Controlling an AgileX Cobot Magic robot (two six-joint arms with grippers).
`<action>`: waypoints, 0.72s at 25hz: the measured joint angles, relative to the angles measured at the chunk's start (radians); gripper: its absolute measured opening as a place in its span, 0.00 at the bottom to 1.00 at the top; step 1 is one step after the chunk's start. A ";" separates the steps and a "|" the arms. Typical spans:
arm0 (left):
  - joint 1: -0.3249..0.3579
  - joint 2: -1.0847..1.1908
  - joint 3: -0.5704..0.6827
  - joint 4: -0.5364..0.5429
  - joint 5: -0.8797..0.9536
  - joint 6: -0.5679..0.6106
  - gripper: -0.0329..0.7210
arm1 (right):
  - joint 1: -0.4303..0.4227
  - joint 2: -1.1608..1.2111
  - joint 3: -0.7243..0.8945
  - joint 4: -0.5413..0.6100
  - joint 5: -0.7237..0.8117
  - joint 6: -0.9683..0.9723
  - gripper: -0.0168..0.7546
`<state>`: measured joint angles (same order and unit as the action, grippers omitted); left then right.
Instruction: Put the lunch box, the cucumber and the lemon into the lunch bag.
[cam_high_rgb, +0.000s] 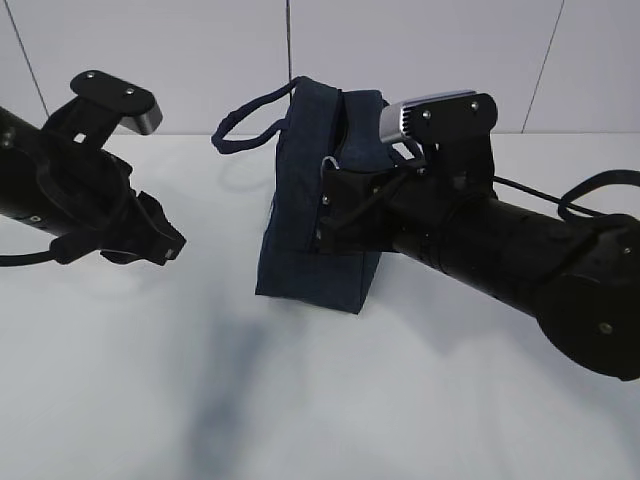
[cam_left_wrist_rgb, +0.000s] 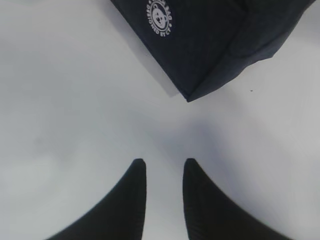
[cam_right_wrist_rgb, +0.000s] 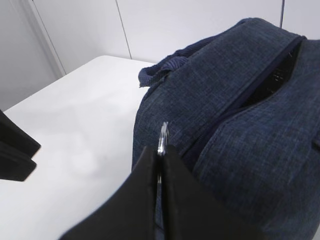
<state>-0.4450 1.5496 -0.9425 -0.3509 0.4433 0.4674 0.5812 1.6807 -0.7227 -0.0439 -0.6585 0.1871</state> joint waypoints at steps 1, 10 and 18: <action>0.000 0.009 0.000 -0.019 -0.012 0.021 0.28 | 0.000 0.000 -0.005 0.000 0.002 -0.004 0.04; -0.042 0.073 0.000 -0.147 -0.148 0.170 0.29 | 0.000 0.000 -0.035 0.003 0.004 -0.012 0.04; -0.129 0.111 0.000 -0.152 -0.280 0.229 0.38 | 0.000 0.000 -0.043 0.007 0.004 -0.012 0.04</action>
<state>-0.5739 1.6602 -0.9425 -0.5027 0.1635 0.6960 0.5812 1.6807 -0.7661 -0.0369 -0.6548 0.1753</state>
